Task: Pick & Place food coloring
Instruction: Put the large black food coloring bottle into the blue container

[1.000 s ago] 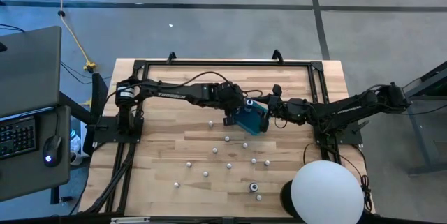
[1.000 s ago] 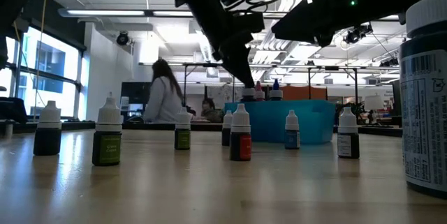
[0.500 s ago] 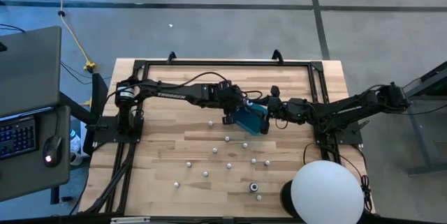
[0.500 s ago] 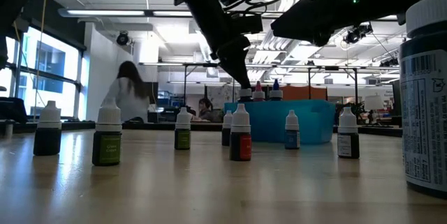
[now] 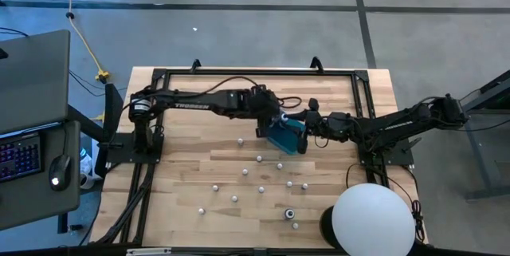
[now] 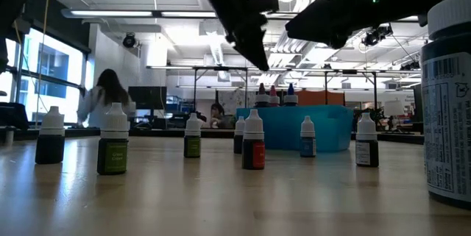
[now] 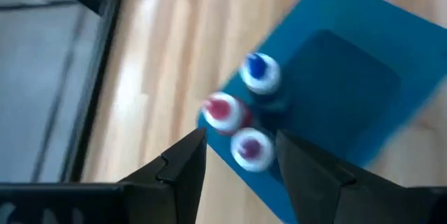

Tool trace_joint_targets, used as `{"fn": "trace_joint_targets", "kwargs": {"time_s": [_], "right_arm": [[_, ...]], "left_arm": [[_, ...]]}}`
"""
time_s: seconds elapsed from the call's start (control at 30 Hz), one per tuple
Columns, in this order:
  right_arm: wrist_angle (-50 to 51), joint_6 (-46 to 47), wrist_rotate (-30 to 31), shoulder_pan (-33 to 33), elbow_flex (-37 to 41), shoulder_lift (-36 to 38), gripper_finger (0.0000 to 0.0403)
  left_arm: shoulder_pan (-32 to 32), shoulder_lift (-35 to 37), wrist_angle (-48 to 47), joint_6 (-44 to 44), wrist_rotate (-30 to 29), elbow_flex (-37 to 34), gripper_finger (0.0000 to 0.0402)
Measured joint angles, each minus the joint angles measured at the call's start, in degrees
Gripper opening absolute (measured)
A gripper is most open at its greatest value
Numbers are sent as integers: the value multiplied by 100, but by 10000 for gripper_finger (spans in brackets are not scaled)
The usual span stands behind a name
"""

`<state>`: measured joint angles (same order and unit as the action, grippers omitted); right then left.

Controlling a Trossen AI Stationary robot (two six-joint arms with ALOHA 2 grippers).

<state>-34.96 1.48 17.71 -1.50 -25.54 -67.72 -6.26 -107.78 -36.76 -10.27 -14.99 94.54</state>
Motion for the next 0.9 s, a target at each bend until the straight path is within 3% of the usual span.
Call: {"fn": "trace_joint_targets", "kwargs": {"time_s": [0.27, 0.43, 0.6, 0.8, 0.9], "right_arm": [[0, -179, -1407, -13, 0, 0, 154], [15, -181, -2724, -13, 0, 0, 154], [94, -203, -3959, -224, 0, -3, 153], [77, -826, -4031, -838, 0, -192, 153], [-129, -959, -4030, -1060, 0, -447, 153]], "left_arm": [[0, -8, -2737, 265, 925, 1944, 169], [86, 45, -4359, 906, 780, 2594, 169], [516, 640, -4966, 1515, 75, 2324, 169], [1177, 1649, -4640, 2183, -444, 938, 169], [1428, 2420, -3806, 2430, -569, -112, 169]]}}
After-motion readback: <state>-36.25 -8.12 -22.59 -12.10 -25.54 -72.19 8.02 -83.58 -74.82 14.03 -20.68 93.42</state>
